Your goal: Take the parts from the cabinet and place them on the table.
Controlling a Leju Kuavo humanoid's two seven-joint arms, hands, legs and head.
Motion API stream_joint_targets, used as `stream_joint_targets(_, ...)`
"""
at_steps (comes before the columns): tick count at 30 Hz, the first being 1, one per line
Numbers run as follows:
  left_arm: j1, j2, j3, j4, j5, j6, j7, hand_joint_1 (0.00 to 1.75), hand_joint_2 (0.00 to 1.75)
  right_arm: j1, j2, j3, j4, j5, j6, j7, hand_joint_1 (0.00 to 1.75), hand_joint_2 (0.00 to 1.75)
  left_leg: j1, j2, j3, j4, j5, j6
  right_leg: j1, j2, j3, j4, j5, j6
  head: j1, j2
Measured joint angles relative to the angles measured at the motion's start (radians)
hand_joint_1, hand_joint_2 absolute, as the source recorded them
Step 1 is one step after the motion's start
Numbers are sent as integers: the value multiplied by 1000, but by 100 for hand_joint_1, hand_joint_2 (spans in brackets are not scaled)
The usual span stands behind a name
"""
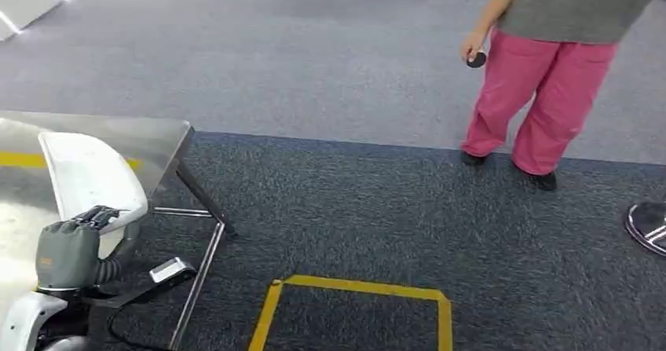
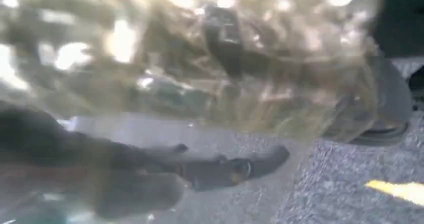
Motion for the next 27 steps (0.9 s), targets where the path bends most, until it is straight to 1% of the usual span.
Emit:
stream_joint_targets(1,-1,0,1,0,0,0,0,164,175,-3,0,0,0,0,1,-1,0,0,0,-1,9,0,-5,8,1,3,-23,50,-17,0,9,0)
stream_joint_targets(2,-2,0,2,0,0,0,0,164,175,-4,0,-1,0,0,1,-1,0,0,0,-1,12,0,-10,14,2,4,-65,118,-38,1,12,0)
stream_joint_targets(3,0,-1,1,0,0,0,0,164,175,-6,0,-2,0,0,1,-2,0,0,0,-1,16,0,-17,16,2,4,-124,202,-68,2,15,0)
stream_joint_targets(4,1,-2,0,0,0,0,0,164,175,-5,0,-2,0,0,1,-2,0,0,-1,-1,20,0,-24,17,3,4,-176,265,-96,4,15,0)
stream_joint_targets(5,1,-2,0,0,0,0,0,164,175,-3,0,-2,0,0,1,-2,0,0,-1,-3,27,0,-31,17,3,5,-209,291,-97,5,15,0)
stream_joint_targets(6,2,-3,0,0,0,0,0,164,175,-1,0,-2,0,0,1,0,0,0,-1,-5,38,0,-39,16,4,4,-221,276,-74,6,14,0)
stream_joint_targets(7,2,-3,1,0,0,0,0,164,175,1,0,-1,0,0,1,0,0,0,-1,-7,52,0,-49,15,4,5,-215,226,-26,6,16,0)
stream_joint_targets(8,2,-3,0,0,0,0,0,164,175,3,0,-1,0,0,1,0,0,0,0,-8,70,0,-61,12,4,5,-194,147,38,4,15,0)
stream_joint_targets(9,2,-3,1,0,0,0,0,164,175,3,0,-1,0,0,1,0,0,0,0,-8,86,0,-73,8,4,5,-173,64,106,0,16,0)
stream_joint_targets(10,1,-3,1,0,0,0,0,164,175,4,0,0,0,0,1,0,0,0,-1,-8,86,1,-83,2,6,7,-172,39,128,-3,17,-1)
stream_joint_targets(11,2,-3,1,0,0,1,0,164,175,1,0,2,0,1,1,-3,0,0,-3,-11,83,5,-85,-4,9,6,-172,14,92,-9,18,0)
stream_joint_targets(12,2,-3,1,0,0,1,0,164,175,1,-1,1,1,0,1,-11,0,0,-3,-10,80,4,-87,-8,10,6,-166,19,121,-17,13,0)
stream_joint_targets(13,4,-2,1,0,0,2,0,164,175,2,-1,1,0,0,1,-11,0,0,-3,-10,85,6,-87,-13,11,6,-165,16,117,-22,13,0)
stream_joint_targets(14,4,0,2,0,-1,2,0,164,175,4,-1,1,0,0,1,-10,0,0,-3,-10,88,6,-86,-15,9,6,-157,13,117,-23,13,0)
stream_joint_targets(15,3,0,3,0,0,2,0,164,175,4,-1,2,0,0,1,-9,0,0,-2,-8,81,26,-87,-18,4,5,-143,3,116,-26,12,0)
stream_joint_targets(16,3,0,3,0,0,3,0,164,175,4,-1,2,0,1,1,-7,0,0,-1,-4,63,69,-83,-24,4,5,-132,-3,113,-30,8,0)
stream_joint_targets(17,0,1,3,0,0,4,0,164,175,2,-1,1,0,0,1,-7,0,0,1,-4,27,130,-95,-30,4,4,-123,-8,109,-35,5,0)
stream_joint_targets(18,0,1,3,0,0,4,0,164,175,1,-1,1,0,0,1,-7,0,0,3,-3,-11,188,-120,-35,4,5,-118,-10,106,-38,5,0)
stream_joint_targets(19,3,1,3,0,0,4,0,164,175,1,-1,0,0,0,1,-8,0,0,6,-3,-61,256,-160,-41,4,5,-113,-11,100,-39,5,0)
stream_joint_targets(20,4,1,3,0,0,4,0,164,175,2,-1,0,0,0,1,-9,0,0,9,-3,-95,291,-184,-45,4,5,-106,-11,93,-40,5,0)
stream_joint_targets(21,5,1,3,0,0,4,0,164,175,2,-1,0,0,0,1,-9,0,0,13,-3,-108,284,-172,-47,4,5,-97,-11,87,-39,5,0)
stream_joint_targets(22,4,1,3,0,0,4,0,164,175,2,-1,0,0,0,1,-8,0,0,16,-3,-103,251,-134,-49,4,5,-88,-11,82,-38,5,0)
stream_joint_targets(23,4,1,3,0,0,4,0,164,175,4,-1,0,0,0,1,-8,0,0,19,-2,-83,188,-75,-49,4,5,-77,-11,75,-36,5,0)
stream_joint_targets(24,4,1,3,0,0,4,0,164,175,4,-1,0,0,0,1,-8,0,0,21,-1,-54,103,-7,-49,3,5,-66,-11,69,-33,5,0)
stream_joint_targets(25,4,1,3,0,0,4,0,164,175,4,-2,0,0,0,1,-8,0,0,23,0,-32,42,28,-48,3,5,-73,-12,64,-28,5,0)
stream_joint_targets(26,4,0,3,0,0,4,0,164,175,0,-1,0,0,0,1,-8,0,0,15,4,-41,35,-25,-44,6,7,-60,-9,60,-22,6,-1)
stream_joint_targets(27,5,2,3,0,0,5,0,164,175,0,-2,0,1,0,1,-8,0,0,14,5,-37,28,-4,-35,7,7,-67,-8,57,-14,2,0)
